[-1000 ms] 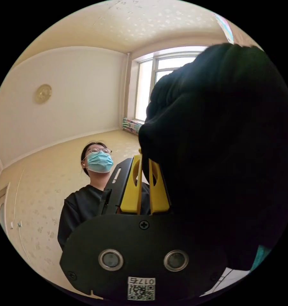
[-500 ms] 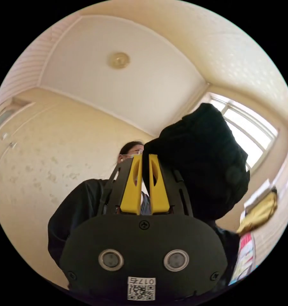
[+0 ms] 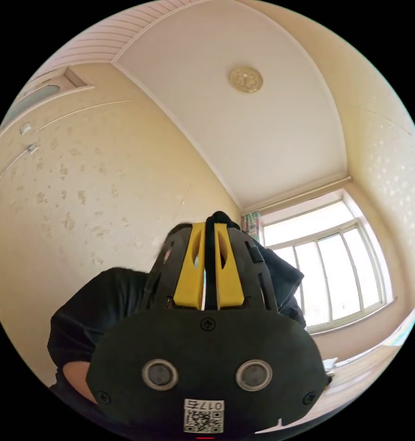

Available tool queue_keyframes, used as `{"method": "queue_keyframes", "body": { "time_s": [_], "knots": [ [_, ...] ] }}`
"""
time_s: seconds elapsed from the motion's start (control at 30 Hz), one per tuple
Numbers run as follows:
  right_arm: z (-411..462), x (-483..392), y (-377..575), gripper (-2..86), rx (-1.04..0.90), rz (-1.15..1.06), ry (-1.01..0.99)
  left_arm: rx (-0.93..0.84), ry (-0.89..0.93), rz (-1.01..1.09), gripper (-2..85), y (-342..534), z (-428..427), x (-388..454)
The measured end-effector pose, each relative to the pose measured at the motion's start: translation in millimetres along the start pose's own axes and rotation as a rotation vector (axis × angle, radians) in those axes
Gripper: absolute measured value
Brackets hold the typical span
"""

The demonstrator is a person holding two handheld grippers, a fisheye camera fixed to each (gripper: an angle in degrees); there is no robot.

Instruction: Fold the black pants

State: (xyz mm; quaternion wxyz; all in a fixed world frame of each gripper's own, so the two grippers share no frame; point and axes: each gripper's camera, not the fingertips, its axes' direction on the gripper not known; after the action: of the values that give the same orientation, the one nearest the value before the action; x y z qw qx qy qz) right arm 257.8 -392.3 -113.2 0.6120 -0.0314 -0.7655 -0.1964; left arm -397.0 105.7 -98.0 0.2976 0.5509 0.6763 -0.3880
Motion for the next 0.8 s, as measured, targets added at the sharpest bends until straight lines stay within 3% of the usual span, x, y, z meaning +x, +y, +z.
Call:
{"method": "queue_keyframes", "body": {
  "time_s": [0.1,0.17,0.27,0.4,0.47,0.67,0.8],
  "knots": [
    [-5.8,112.0,-101.4,4.4,-0.004,-0.014,0.376,-0.045,-0.398,0.153,5.0,-100.5,61.1,-62.1],
    [-21.9,185.1,-142.9,9.8,0.046,0.180,0.791,-0.076,-0.566,-0.036,10.1,-141.9,80.7,-131.0],
    [-27.5,218.7,-133.0,12.9,-0.016,0.361,1.214,-0.253,-0.686,-0.222,21.6,-125.8,88.6,-196.0],
    [-37.5,242.4,-68.9,10.9,-0.293,0.407,1.281,-0.446,-0.785,-0.190,15.9,-29.3,69.8,-237.5],
    [-62.1,260.9,11.2,9.5,-0.516,0.583,1.267,-0.605,-0.757,-0.335,15.5,61.4,40.5,-278.6],
    [-90.8,251.3,255.3,9.8,-1.104,0.937,1.352,-0.814,-0.783,-0.590,16.0,269.0,-45.1,-294.5],
    [-70.3,206.6,330.2,9.9,-1.099,0.911,1.326,-0.763,-0.792,-0.624,16.4,333.7,-73.9,-251.1]
  ]
}}
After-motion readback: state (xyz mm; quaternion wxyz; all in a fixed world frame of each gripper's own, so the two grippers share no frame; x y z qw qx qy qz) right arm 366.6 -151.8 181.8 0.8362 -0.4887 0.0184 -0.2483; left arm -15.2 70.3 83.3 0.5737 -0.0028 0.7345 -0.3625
